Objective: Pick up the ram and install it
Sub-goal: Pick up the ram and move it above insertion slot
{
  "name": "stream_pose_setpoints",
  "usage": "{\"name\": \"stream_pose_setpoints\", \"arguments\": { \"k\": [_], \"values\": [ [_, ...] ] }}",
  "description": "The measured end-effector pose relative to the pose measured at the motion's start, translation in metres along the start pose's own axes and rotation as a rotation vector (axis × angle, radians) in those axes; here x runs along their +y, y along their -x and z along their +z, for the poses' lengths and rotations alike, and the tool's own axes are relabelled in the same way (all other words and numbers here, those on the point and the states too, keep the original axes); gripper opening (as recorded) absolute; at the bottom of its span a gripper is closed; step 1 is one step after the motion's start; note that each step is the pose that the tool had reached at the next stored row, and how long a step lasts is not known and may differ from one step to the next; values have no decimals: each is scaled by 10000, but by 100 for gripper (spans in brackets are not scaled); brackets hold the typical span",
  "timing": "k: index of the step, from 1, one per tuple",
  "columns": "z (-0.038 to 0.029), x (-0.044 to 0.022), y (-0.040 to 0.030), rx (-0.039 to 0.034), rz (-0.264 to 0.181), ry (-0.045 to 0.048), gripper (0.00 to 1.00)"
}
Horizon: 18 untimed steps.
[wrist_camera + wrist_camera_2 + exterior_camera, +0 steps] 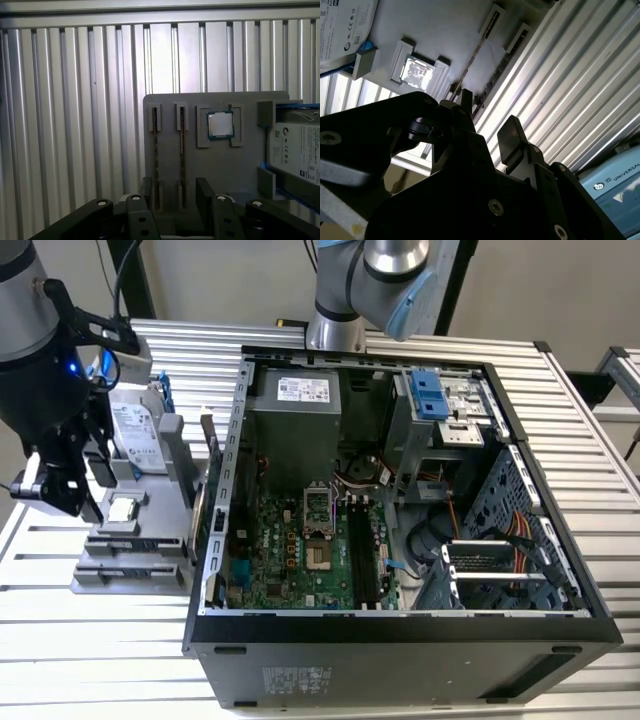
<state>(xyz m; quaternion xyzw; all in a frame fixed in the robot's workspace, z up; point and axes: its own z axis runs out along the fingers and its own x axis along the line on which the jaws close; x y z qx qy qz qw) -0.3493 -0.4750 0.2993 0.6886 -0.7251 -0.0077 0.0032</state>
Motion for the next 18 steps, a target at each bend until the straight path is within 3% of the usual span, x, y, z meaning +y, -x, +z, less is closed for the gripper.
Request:
{"name": "stream_pose_setpoints", "arguments": {
  "k": [18],
  "values": [
    [75,-1,0,2,0,3,100]
  ]
}}
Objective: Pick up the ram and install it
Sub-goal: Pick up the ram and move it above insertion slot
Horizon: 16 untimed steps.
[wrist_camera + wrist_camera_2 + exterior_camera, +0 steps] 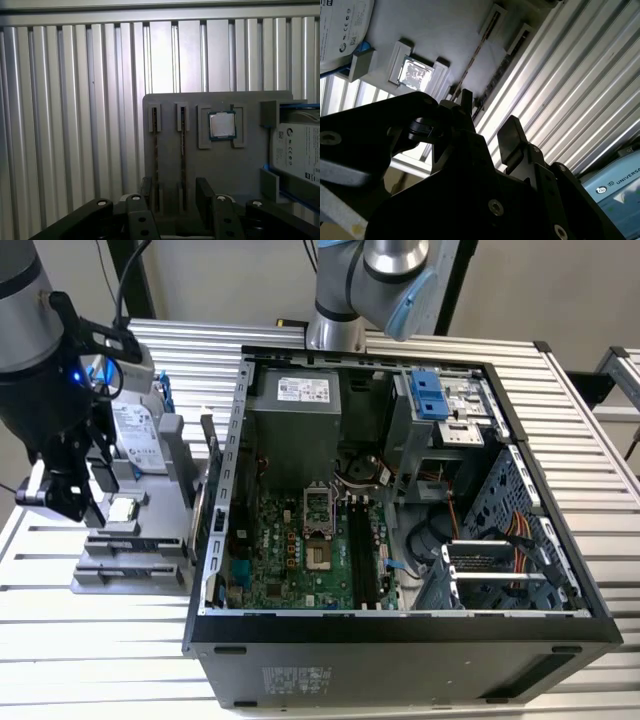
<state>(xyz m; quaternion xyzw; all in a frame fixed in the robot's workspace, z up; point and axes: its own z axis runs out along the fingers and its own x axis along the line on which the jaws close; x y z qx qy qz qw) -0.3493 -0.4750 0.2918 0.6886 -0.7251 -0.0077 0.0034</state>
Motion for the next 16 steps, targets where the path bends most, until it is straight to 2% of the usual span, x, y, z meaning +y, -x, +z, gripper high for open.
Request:
{"name": "stream_pose_setpoints", "arguments": {
  "k": [16],
  "values": [
    [88,-2,-1,1,0,1,100]
  ]
}}
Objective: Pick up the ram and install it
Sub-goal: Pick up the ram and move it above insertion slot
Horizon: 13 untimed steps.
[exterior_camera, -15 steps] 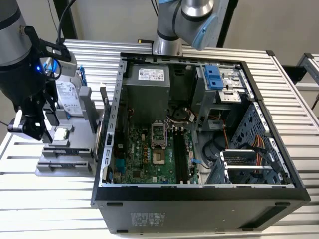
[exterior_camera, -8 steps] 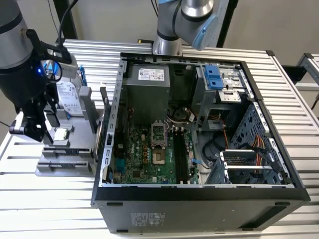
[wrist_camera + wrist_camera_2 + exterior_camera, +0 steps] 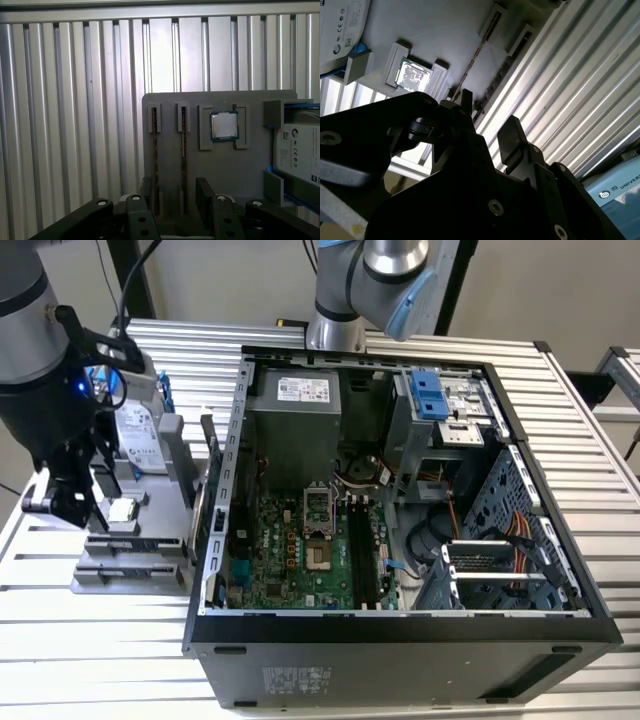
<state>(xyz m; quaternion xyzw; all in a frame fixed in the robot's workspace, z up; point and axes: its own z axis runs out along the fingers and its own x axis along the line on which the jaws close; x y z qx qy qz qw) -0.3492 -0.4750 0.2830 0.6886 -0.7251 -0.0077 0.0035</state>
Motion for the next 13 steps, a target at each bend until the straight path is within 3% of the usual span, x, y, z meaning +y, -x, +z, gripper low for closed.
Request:
{"name": "stream_pose_setpoints", "arguments": {
  "k": [13],
  "values": [
    [60,-1,0,-1,0,-1,100]
  ]
}}
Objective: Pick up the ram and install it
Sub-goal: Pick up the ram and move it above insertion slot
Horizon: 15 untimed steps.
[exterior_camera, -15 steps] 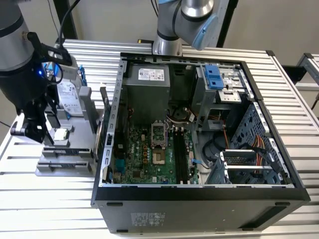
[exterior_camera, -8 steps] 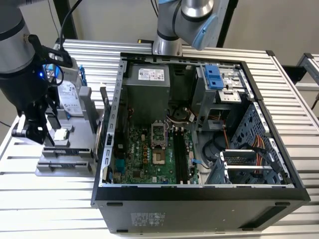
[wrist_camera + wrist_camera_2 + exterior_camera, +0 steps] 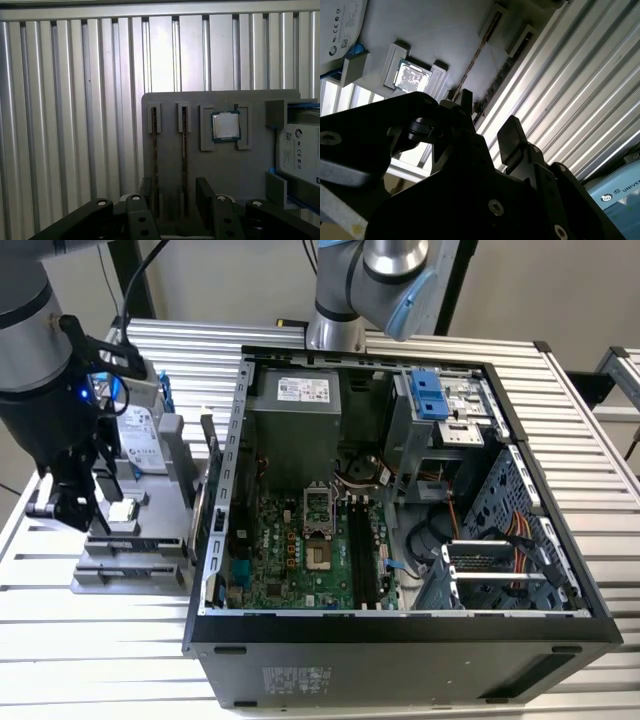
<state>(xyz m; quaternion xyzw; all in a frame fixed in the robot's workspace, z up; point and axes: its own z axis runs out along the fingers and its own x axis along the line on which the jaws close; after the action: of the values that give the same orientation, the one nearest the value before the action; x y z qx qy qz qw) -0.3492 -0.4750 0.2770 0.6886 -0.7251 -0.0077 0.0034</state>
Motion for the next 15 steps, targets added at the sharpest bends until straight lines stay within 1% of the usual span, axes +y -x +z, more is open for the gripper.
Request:
{"name": "stream_pose_setpoints", "arguments": {
  "k": [10,15],
  "values": [
    [46,-2,0,0,2,0,100],
    [76,-15,0,0,1,1,100]
  ]
}}
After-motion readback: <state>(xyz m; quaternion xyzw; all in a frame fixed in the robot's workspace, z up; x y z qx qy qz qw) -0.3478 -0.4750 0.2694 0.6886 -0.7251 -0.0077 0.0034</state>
